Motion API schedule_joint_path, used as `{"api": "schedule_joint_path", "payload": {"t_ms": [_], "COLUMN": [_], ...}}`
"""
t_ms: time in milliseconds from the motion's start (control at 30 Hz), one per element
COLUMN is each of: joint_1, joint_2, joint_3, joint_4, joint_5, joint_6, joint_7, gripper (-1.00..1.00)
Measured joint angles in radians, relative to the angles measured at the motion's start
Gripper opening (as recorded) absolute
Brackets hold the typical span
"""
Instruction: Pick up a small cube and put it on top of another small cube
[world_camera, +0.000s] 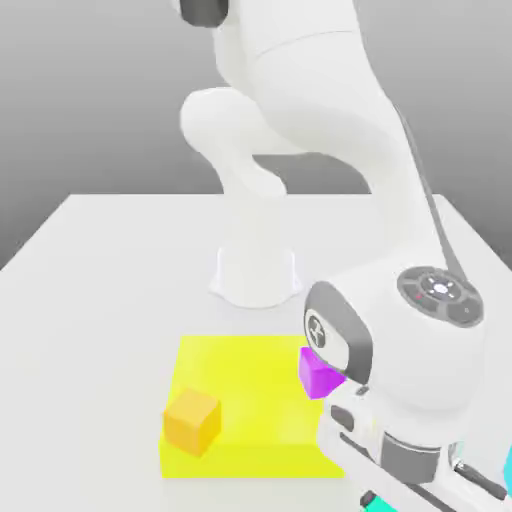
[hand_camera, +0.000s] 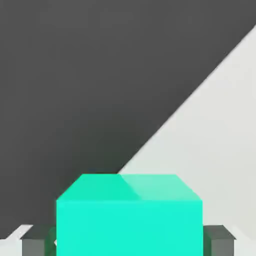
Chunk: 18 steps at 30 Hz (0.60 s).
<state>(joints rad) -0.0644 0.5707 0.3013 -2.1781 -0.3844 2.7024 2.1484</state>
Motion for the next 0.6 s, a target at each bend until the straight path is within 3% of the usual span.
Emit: {"api": "schedule_joint_path", "payload": {"t_ms": [100, 233, 600], "joint_1": [-0.002, -0.041, 0.222], "joint_2": [-0.004, -0.131, -0.204], "joint_3": [0.002, 0.065, 0.122], "joint_4": [-0.001, -0.032, 0.024], "joint_5": [0.004, 0.083, 0.141], "joint_6": [-0.003, -0.096, -0.224], "joint_7": [-0.002, -0.045, 0.459], "gripper": [-1.00, -1.00, -1.00]}}
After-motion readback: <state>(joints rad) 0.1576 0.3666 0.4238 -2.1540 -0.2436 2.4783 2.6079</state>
